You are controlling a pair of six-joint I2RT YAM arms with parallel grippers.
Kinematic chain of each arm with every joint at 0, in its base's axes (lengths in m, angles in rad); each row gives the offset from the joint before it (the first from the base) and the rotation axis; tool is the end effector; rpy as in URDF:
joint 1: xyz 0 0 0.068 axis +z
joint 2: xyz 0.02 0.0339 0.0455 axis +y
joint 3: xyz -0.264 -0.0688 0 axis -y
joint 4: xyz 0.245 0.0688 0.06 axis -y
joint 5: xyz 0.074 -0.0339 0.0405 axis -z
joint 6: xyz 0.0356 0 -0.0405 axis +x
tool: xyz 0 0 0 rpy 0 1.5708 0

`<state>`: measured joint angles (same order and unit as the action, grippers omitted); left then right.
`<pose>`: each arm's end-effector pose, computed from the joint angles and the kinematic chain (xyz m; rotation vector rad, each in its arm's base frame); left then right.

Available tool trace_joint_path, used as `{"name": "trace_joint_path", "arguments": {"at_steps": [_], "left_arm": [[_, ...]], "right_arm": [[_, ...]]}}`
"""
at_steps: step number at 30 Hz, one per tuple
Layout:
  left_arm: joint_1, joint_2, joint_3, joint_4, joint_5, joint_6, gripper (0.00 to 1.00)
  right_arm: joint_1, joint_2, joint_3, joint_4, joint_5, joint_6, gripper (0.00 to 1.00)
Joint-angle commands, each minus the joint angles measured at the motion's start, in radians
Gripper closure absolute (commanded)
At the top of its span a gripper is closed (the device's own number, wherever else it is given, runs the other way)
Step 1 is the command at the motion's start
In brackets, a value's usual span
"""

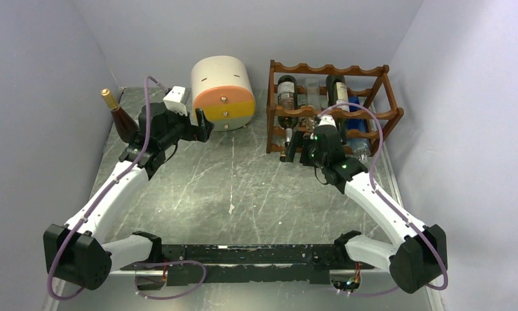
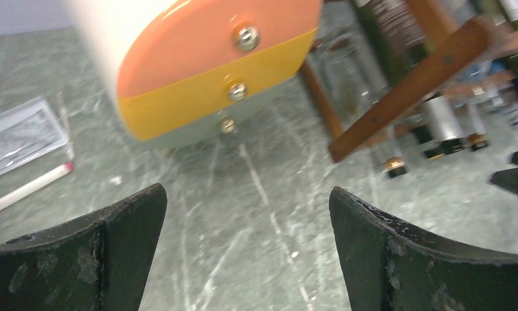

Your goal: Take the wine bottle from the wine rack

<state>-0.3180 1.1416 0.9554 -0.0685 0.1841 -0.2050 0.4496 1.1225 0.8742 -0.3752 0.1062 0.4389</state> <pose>0.2520 -0.0898 0.3397 0.2362 1.8392 -0.5346 0.2238 0.1038 0.2855 0.0485 2.2159 0.3818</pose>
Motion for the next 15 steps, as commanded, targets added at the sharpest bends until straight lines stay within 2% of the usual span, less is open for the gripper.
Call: {"name": "trace_joint_path", "arguments": {"at_steps": [1, 4, 8, 12, 15], "left_arm": [[0.008, -0.012, 0.023, -0.072, -0.1, 0.121, 0.01], [0.008, -0.076, -0.02, -0.023, -0.044, 0.119, 0.01], [0.008, -0.144, -0.071, 0.133, -0.006, 0.086, 0.01], [0.007, -0.067, 0.047, 0.211, 0.127, 0.07, 0.01], [0.007, 0.033, 0.177, 0.148, 0.138, 0.082, 0.02]], "right_arm": [[-0.005, -0.048, -0.095, 0.276, 0.051, 0.005, 0.0], [-0.005, -0.029, -0.122, 0.302, 0.027, -0.004, 0.0], [-0.006, 0.012, -0.114, 0.297, -0.014, 0.011, 0.0], [-0.009, 0.033, -0.144, 0.355, -0.064, 0.059, 0.01], [-0.009, 0.03, -0.169, 0.397, -0.072, 0.117, 0.01]]}}
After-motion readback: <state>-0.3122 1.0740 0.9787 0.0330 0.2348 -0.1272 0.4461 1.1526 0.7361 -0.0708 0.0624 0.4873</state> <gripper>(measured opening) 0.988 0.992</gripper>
